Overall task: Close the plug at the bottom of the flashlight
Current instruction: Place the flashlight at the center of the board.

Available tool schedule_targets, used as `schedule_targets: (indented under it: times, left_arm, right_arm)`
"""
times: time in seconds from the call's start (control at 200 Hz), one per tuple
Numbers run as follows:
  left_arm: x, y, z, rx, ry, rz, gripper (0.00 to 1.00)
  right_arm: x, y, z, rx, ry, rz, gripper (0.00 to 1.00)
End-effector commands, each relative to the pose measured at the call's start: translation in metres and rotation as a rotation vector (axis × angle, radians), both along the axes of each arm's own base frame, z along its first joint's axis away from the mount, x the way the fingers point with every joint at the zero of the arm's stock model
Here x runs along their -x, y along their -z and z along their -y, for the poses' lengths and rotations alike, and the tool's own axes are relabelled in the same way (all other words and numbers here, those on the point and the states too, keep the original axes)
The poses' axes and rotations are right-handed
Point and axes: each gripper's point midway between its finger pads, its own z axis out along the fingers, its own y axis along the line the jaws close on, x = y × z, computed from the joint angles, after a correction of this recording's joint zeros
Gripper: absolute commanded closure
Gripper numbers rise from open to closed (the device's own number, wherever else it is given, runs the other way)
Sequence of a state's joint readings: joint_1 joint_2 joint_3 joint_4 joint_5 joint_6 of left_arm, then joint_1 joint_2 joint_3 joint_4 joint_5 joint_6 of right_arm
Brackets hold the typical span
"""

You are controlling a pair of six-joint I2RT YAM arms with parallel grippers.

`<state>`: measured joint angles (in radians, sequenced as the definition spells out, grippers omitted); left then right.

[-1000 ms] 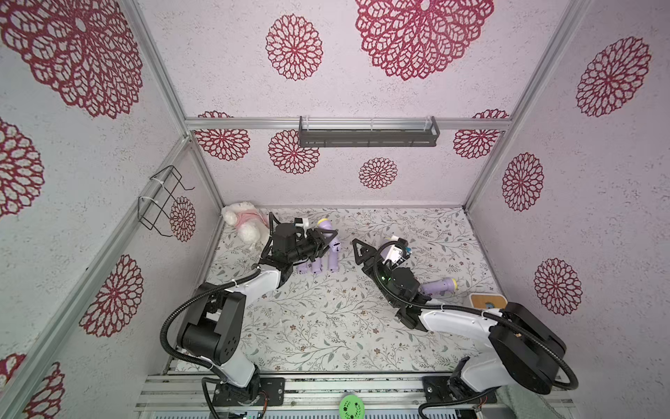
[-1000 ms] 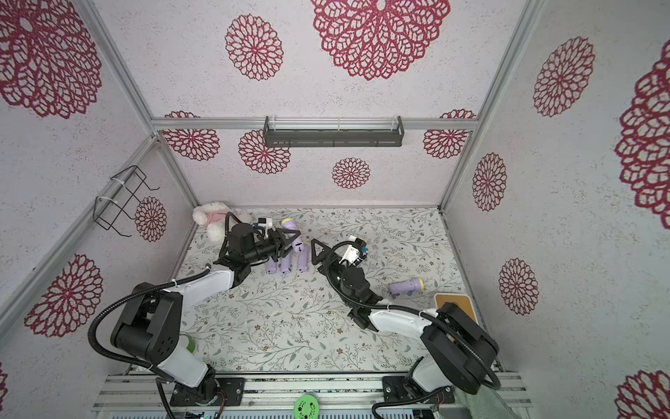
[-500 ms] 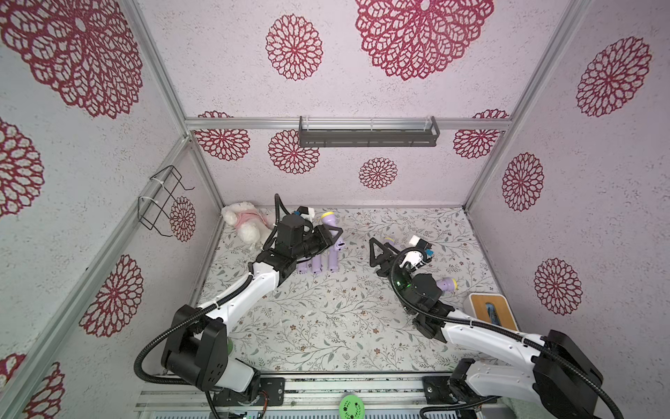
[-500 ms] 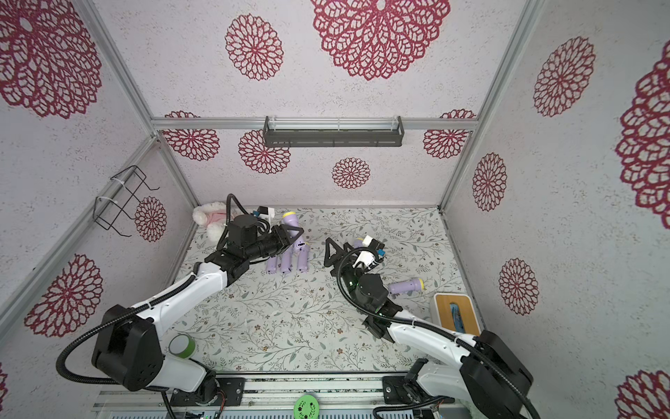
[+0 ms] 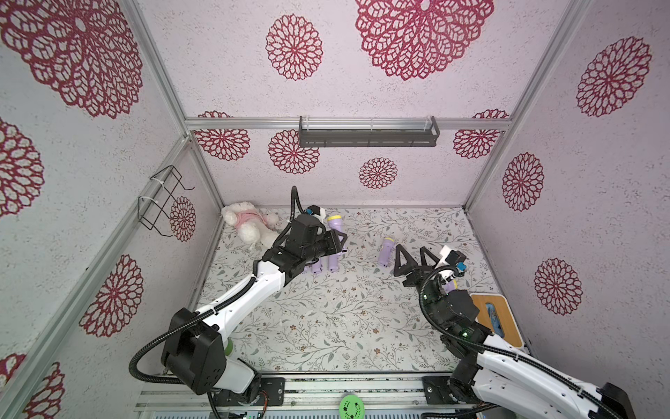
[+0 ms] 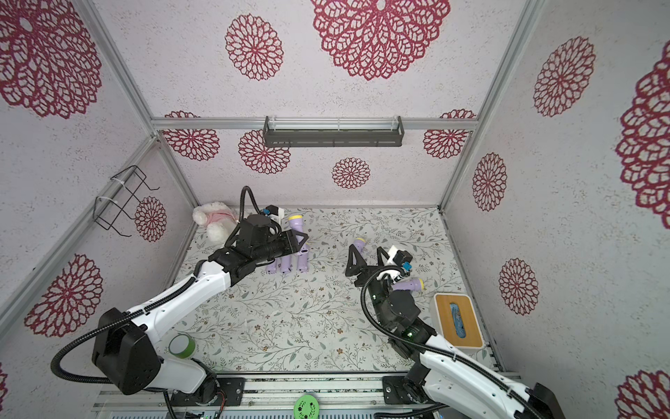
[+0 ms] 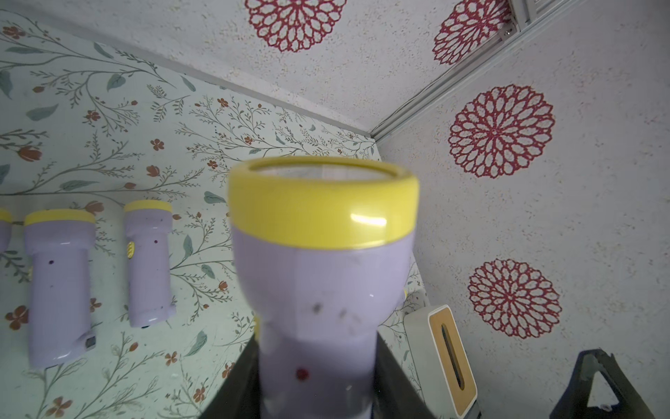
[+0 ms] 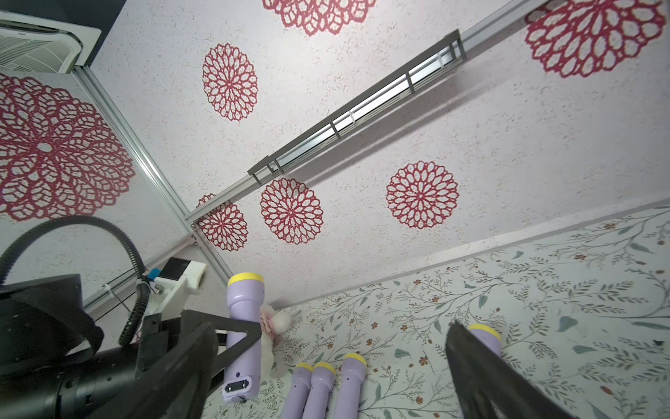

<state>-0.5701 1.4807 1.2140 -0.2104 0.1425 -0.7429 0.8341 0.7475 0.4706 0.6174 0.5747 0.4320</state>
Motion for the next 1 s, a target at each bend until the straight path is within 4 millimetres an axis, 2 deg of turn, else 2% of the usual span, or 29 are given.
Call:
schedule_targets:
  times: [0.0, 0.205, 0.555, 0.896, 0.951, 0.966, 0.996]
  left_arm:
    - [-0.002, 0.008, 0.000, -0.148, -0.014, 0.016, 1.00]
    - [-0.007, 0.011, 0.000, -0.266, -0.040, -0.016, 1.00]
    - [-0.018, 0.022, 0.010, -0.426, -0.069, -0.104, 1.00]
    - [-0.030, 0.045, 0.033, -0.492, -0.050, -0.186, 1.00]
    - [-0.032, 0.043, 0.035, -0.494, -0.047, -0.192, 1.00]
    - [-0.035, 0.058, 0.037, -0.516, -0.041, -0.216, 1.00]
    - [-0.036, 0.063, 0.039, -0.526, -0.038, -0.228, 1.00]
  right_arm:
    - [0.005, 0.007, 0.020, 0.077, 0.069, -0.026, 0.01]
    - [0.016, 0.009, 0.046, 0.097, 0.131, -0.073, 0.01]
    - [0.023, 0.013, 0.071, 0.237, 0.224, -0.210, 0.01]
    - [0.028, 0.013, 0.070, 0.283, 0.189, -0.243, 0.01]
    - [0.028, 0.013, 0.068, 0.290, 0.183, -0.246, 0.01]
    - [0.028, 0.014, 0.068, 0.291, 0.182, -0.247, 0.01]
    - [0.028, 0.014, 0.068, 0.294, 0.179, -0.249, 0.01]
